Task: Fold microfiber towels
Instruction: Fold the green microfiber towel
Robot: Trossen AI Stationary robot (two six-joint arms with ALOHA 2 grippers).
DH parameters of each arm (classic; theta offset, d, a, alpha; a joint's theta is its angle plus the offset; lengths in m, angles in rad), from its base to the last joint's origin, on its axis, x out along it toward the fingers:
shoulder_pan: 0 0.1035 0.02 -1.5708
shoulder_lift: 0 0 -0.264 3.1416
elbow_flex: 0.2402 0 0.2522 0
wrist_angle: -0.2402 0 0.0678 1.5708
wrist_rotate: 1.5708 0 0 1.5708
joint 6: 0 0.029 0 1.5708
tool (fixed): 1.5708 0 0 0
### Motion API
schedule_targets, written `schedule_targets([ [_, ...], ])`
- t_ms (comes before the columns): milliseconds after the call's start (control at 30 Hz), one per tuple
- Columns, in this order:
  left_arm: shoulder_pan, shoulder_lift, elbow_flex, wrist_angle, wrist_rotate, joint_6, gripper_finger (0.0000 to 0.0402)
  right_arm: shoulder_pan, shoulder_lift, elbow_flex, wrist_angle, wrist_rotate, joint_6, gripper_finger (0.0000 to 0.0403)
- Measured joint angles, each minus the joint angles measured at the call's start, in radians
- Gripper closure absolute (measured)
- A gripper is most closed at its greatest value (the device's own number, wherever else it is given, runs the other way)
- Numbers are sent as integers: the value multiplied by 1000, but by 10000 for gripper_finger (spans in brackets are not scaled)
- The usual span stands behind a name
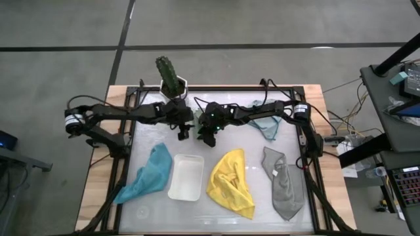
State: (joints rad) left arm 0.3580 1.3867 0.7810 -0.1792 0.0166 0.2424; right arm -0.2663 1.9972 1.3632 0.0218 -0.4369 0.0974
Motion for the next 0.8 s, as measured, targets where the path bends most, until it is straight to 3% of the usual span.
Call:
schedule_targets([
  [200,0,-14,-2,-8,22,-52,240,0,-61,20,-98,3,-74,221],
  [467,-13,38,-3,-19,117,-183,240,-6,-201,2,-275,63,-224,233],
  [800,-32,152,3,48,236,-289,240,-91,-205,-81,-197,125,-297,241],
])
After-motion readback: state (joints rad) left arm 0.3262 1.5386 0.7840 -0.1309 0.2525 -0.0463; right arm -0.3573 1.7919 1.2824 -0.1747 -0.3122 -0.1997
